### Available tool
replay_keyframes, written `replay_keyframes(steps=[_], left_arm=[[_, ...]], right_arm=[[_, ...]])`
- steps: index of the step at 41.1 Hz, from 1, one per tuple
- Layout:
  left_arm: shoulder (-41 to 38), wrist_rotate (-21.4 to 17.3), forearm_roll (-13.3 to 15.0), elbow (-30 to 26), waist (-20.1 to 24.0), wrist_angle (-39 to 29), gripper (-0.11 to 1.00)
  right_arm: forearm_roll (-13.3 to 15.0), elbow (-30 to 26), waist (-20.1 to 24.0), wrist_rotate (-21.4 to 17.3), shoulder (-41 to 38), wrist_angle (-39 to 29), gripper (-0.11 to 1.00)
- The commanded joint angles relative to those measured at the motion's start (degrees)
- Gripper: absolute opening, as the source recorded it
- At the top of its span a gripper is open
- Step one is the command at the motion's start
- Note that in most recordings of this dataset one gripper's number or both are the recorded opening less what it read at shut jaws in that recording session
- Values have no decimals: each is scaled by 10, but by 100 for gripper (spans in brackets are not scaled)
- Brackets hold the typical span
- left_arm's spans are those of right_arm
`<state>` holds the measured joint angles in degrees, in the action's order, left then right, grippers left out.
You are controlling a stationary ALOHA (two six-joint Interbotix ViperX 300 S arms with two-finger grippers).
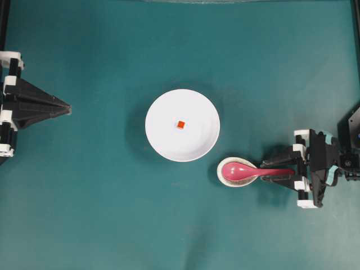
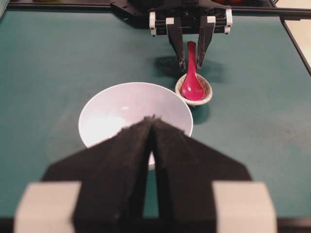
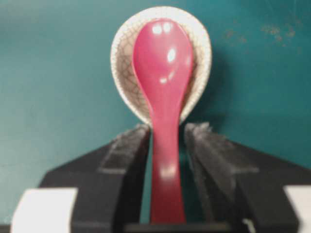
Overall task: Grip the spoon and scoop the red block from the bowl with right arm.
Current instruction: 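Lower the right gripper around the pink spoon handle and close it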
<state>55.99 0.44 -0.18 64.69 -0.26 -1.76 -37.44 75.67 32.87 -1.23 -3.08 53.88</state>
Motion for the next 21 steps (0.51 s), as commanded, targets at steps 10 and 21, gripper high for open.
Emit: replay_keyframes(steps=[10,21], left_arm=[[-4,1,-1,-10,-1,-1,1],[-4,1,-2,-10,-1,-4,1]], right_arm=[[-1,-1,2,4,4,7,40],[-1,2,3,10,4,9,28]])
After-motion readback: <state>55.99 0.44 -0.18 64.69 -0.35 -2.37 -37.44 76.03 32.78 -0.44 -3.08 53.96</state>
